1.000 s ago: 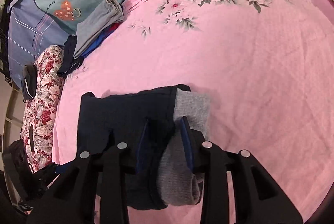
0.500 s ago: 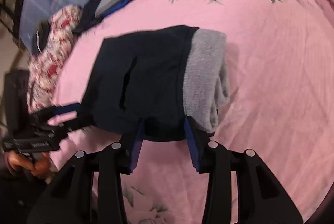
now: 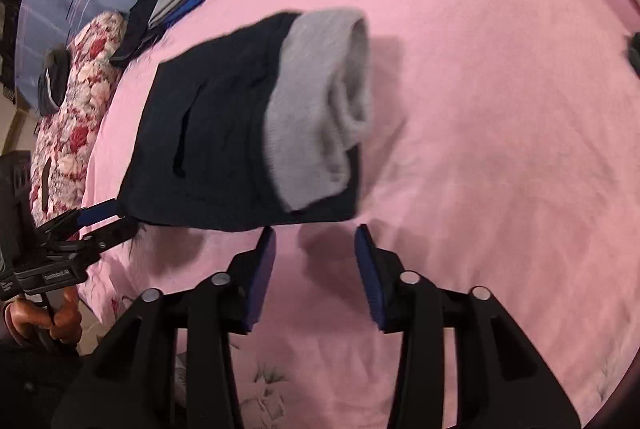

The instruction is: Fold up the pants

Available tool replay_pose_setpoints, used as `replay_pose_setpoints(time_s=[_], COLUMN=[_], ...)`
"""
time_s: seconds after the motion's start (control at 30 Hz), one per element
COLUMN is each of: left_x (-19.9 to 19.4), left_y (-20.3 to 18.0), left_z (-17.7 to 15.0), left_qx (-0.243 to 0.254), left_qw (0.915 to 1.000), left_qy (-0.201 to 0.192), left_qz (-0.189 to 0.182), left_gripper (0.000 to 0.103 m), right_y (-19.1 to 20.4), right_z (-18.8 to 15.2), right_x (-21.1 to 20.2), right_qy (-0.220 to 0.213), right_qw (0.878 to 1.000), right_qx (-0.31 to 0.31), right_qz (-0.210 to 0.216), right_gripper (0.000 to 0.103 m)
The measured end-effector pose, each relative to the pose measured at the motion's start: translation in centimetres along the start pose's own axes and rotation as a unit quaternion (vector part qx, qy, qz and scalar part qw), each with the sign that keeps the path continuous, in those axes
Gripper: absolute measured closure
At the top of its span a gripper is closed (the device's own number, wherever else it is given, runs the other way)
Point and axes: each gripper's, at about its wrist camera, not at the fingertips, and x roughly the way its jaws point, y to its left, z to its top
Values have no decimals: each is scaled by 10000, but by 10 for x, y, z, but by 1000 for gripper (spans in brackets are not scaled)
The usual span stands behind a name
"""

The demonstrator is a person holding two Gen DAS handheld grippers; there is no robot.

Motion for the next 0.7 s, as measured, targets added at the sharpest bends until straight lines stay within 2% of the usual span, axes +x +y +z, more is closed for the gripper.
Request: replay_pose_setpoints(time_s=[0.07, 0.13, 0.23, 0.33, 0.4, 0.5, 0.53, 0.57, 0.63, 0.67, 0.7], left_x=[-13, -24, -30, -25, -12, 19, 32, 40, 41, 39, 34], left_y=[3, 5, -3, -21, -33, -44, -47, -49, -49, -49, -48], left_z=[3, 9, 24, 40, 50, 51, 48, 42, 35, 34, 34], left_qx=[-7, -92, -121, 34, 80, 144, 178, 203, 194, 153, 35], left_qw=[9998, 9991, 9975, 9963, 9963, 9988, 9995, 9995, 9988, 9988, 9991], left_qy=[-214, -392, -597, -794, -757, -428, -242, -234, -453, -448, -398], left_qz=[5, -130, -371, -324, -395, -203, -132, 3, 70, 89, 136], left_gripper=[16, 16, 16, 16, 16, 16, 16, 15, 12, 12, 12], right_y=[3, 11, 20, 20, 26, 36, 35, 28, 14, 8, 7], right_z=[1, 5, 13, 20, 26, 43, 48, 52, 57, 58, 58], right_x=[-25, -44, -54, -53, -50, -39, -32, -25, 6, 14, 9], right_qy=[-410, -699, -873, -946, -981, -1143, -1108, -1012, -573, -460, -536], right_qw=[9986, 9967, 9954, 9945, 9932, 9896, 9896, 9905, 9968, 9976, 9967], right_qx=[14, -154, -320, -257, -378, -690, -673, -627, -397, -342, -357], right_qz=[337, 384, 227, 363, 494, 532, 624, 691, 396, 377, 502], right_gripper=[58, 58, 58, 58, 58, 58, 57, 53, 53, 54, 54])
